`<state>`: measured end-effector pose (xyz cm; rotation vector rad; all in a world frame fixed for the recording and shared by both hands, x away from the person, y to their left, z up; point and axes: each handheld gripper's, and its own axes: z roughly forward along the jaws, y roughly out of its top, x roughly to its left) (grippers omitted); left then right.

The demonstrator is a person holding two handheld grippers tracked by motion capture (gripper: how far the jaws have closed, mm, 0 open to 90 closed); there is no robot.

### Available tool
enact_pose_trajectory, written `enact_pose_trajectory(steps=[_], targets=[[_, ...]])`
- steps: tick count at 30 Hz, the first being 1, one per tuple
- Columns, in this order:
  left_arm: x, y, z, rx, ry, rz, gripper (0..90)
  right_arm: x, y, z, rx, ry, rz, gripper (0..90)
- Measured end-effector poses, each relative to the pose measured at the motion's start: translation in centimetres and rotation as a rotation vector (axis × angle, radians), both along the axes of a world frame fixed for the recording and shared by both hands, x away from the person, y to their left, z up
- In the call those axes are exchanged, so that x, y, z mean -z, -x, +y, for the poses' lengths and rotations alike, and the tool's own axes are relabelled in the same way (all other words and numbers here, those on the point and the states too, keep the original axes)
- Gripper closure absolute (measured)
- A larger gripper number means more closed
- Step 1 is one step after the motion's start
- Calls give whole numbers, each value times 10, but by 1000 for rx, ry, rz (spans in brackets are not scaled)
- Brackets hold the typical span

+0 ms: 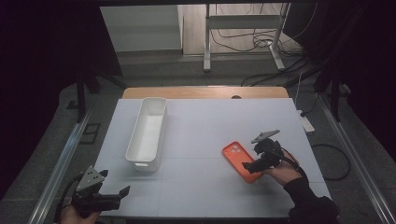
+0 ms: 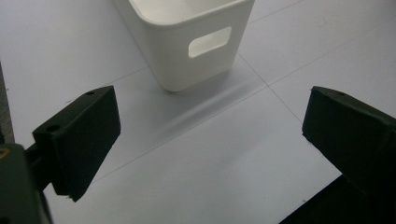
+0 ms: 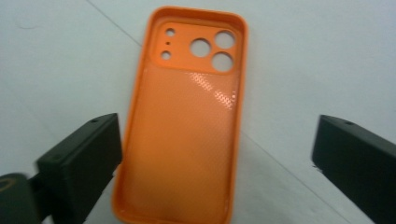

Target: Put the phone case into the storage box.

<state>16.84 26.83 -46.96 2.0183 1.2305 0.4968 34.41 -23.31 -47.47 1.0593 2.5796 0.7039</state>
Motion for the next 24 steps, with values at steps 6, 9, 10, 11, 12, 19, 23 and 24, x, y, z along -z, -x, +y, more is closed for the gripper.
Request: enact_pose_trajectory(steps=[6, 9, 10, 11, 12, 19, 23, 24], targets=[[0, 0, 0, 1, -1, 1, 51, 3, -4, -8, 53, -58, 2, 0], [0, 0, 0, 2, -1, 0, 51, 4, -5, -10, 61, -55, 4, 0], [0, 0, 0, 2, -2, 0, 51, 5, -6, -11, 63, -51, 2, 0], [0, 0, 0, 3, -2, 0, 51, 6, -6, -11, 66, -52, 6, 0], [0, 0, 0, 4, -2, 1, 51, 7, -7, -12, 68, -47, 16, 0], [0, 0, -1, 6, -6, 0, 51, 16, -14, -16, 93, -11, 52, 0], [0, 0, -1, 6, -7, 1, 51, 22, -16, -18, 94, 21, 68, 0], [0, 0, -1, 6, -7, 1, 51, 24, -16, -18, 96, 29, 70, 0]])
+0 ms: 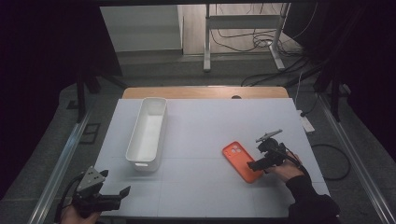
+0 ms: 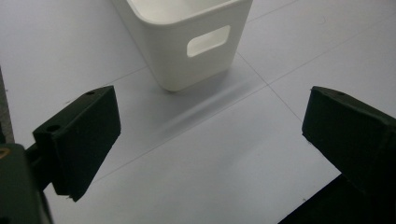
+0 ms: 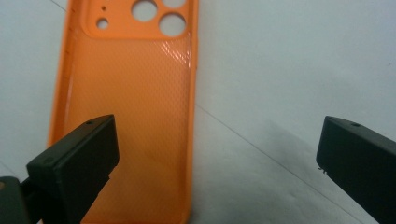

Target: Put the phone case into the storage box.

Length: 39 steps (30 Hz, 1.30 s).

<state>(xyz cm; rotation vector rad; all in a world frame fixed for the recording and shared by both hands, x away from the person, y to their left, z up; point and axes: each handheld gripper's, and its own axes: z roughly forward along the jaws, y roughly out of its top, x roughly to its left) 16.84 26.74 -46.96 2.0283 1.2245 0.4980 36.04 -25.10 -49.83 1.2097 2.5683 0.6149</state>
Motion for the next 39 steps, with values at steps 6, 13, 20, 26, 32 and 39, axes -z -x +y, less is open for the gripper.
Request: enact_pose_trajectory(steps=[6, 13, 20, 26, 32, 39], targets=[[0, 0, 0, 1, 0, -1, 51, 5, -2, 0, 8, 16, 25, 0], [0, 0, 0, 2, -1, -1, 51, 9, -2, 1, 4, 42, 47, 26], [0, 0, -1, 2, -4, 1, 52, 3, -1, -2, -40, 2, 57, 348], [0, 0, -1, 0, -4, 2, 51, -2, -4, -5, -51, -15, 91, 665], [0, 0, -1, 2, -7, -2, 51, -2, -5, -2, -74, -39, 134, 853], [0, 0, -2, 9, -11, 2, 52, -3, -7, -4, -39, -56, 160, 883]])
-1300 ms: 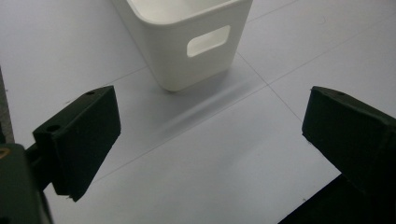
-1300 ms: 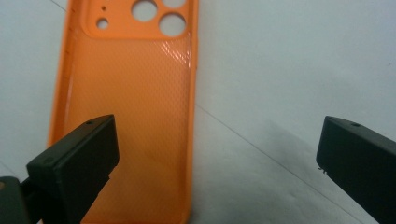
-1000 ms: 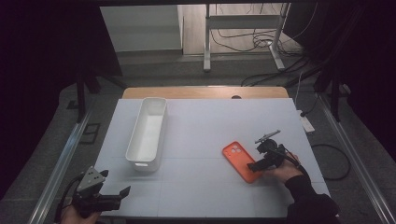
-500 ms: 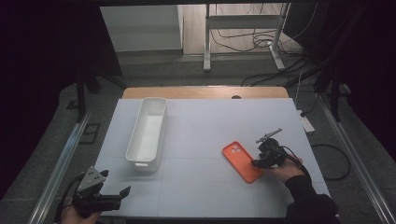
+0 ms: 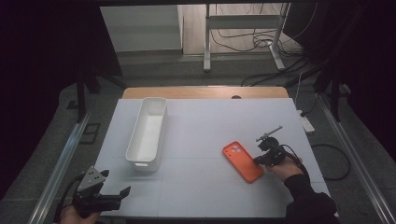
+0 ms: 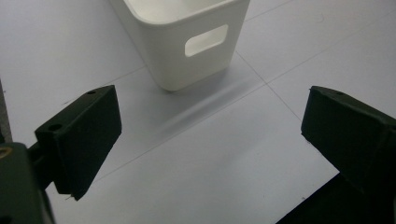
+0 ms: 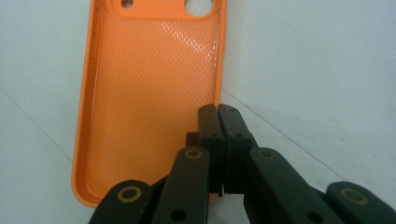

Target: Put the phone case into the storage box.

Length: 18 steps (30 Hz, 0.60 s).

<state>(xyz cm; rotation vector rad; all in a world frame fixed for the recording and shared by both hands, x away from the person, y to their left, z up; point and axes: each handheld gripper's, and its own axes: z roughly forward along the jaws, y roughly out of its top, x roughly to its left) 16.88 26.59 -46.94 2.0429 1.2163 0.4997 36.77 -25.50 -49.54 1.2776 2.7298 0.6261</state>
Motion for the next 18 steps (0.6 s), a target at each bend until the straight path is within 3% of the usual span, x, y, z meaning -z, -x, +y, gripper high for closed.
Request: enact_pose_trajectory(steps=[4, 18], targets=[[0, 0, -3, -1, -25, 2, 29, 0, 0, -1, 8, -11, -6, 885], [0, 0, -3, -15, -34, -5, 1, -14, 6, -2, 11, -64, -62, 888]])
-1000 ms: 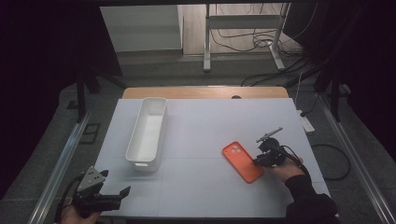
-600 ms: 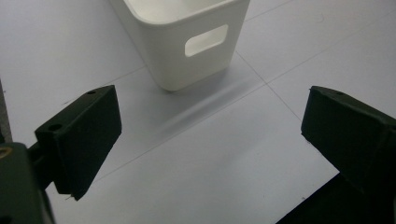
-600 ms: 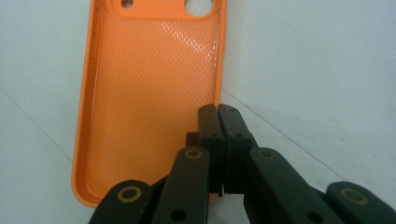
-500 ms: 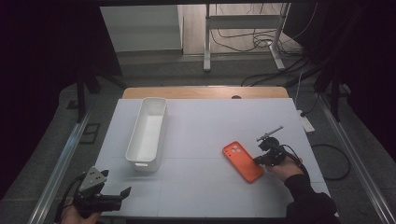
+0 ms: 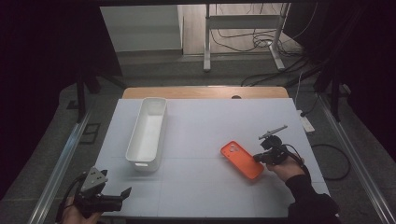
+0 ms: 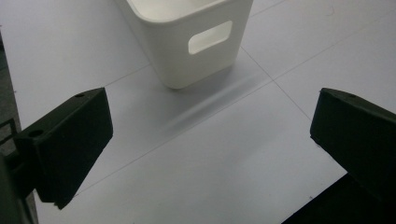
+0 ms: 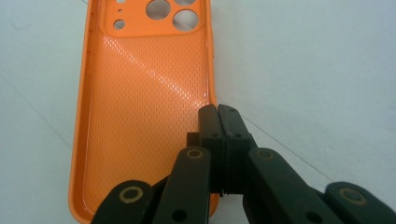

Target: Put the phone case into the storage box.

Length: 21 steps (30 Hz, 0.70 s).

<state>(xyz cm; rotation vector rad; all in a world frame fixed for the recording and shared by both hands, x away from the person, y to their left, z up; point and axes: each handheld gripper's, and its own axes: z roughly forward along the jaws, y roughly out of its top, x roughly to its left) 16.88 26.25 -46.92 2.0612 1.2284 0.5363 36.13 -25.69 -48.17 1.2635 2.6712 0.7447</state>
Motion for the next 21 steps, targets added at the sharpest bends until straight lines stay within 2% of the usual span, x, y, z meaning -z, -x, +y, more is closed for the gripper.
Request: enact_pose_trajectory(steps=[11, 16, 21], targets=[[0, -1, 1, -27, 6, 8, 0, -12, 6, -2, -6, -33, -62, 888], [-1, -3, 0, -30, 10, 33, 0, -17, 9, -1, -8, -47, -92, 888], [-3, -5, -4, -22, 6, 41, 0, -22, 12, 0, -11, -72, -113, 888]])
